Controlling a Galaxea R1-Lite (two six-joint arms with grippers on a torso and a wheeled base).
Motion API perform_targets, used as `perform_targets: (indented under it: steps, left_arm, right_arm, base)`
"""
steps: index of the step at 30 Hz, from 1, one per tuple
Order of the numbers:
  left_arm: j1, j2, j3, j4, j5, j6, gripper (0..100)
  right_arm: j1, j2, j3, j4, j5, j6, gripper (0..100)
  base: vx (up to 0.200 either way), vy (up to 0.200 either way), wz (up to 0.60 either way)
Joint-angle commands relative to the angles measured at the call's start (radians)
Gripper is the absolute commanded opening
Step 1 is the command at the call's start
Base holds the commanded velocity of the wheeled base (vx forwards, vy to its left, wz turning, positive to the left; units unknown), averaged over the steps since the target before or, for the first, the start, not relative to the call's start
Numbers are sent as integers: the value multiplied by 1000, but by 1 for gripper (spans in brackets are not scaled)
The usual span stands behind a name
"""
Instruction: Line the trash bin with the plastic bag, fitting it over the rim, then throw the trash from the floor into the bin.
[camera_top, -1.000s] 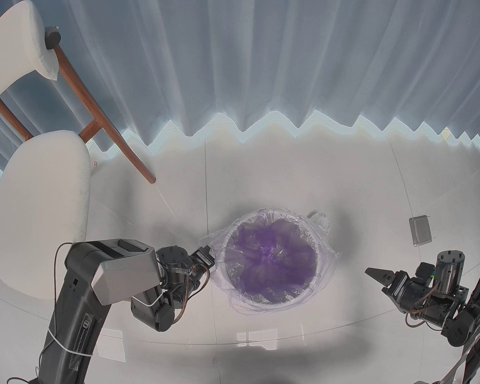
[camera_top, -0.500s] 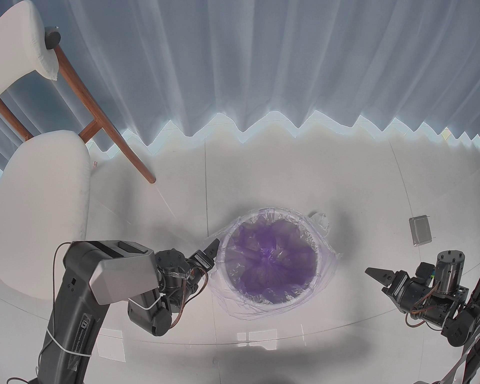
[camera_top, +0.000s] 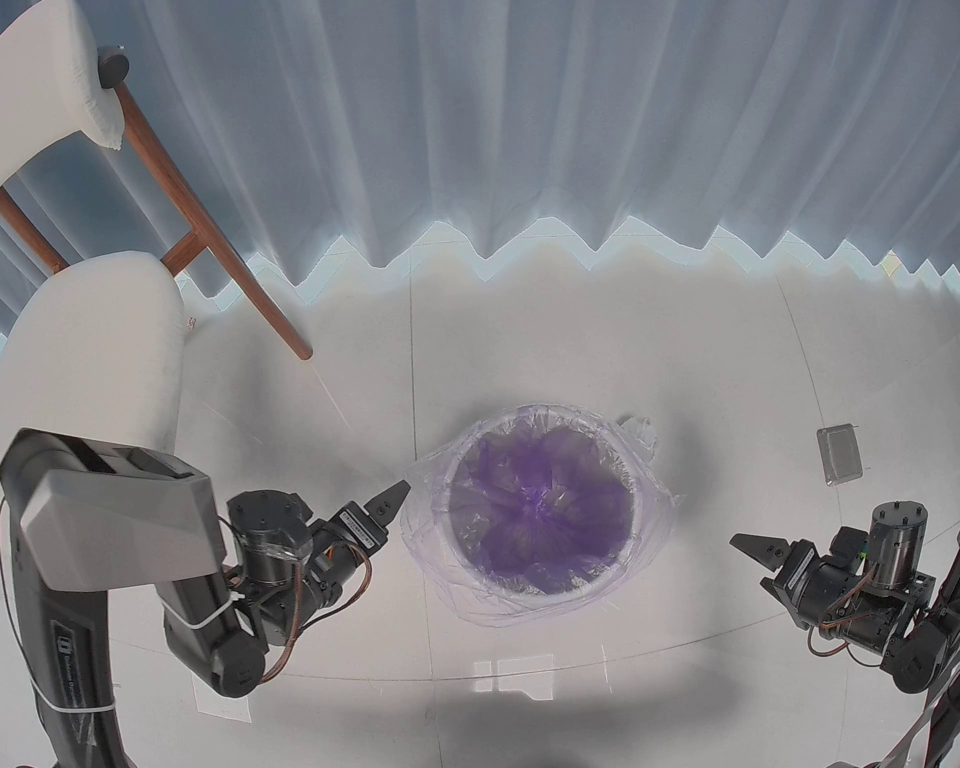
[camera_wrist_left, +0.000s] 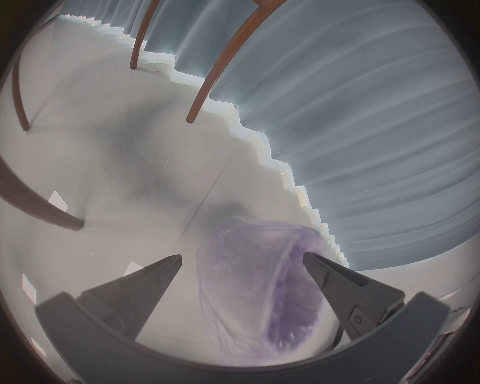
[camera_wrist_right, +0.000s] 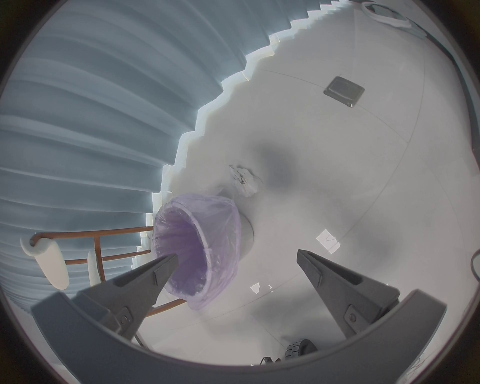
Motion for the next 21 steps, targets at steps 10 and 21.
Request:
perform_targets:
  steps: [10,21]
  left_arm:
    - [-56,-426,185,1,-50,5,100]
    - [-72,-673,284,1,-47,5,100]
  right_arm:
    - [213,257,-185,-146,0,43,100]
    - [297,435,-378,-243,-3,13,100]
  base:
    - [-180,0,0]
    - [0,0,0]
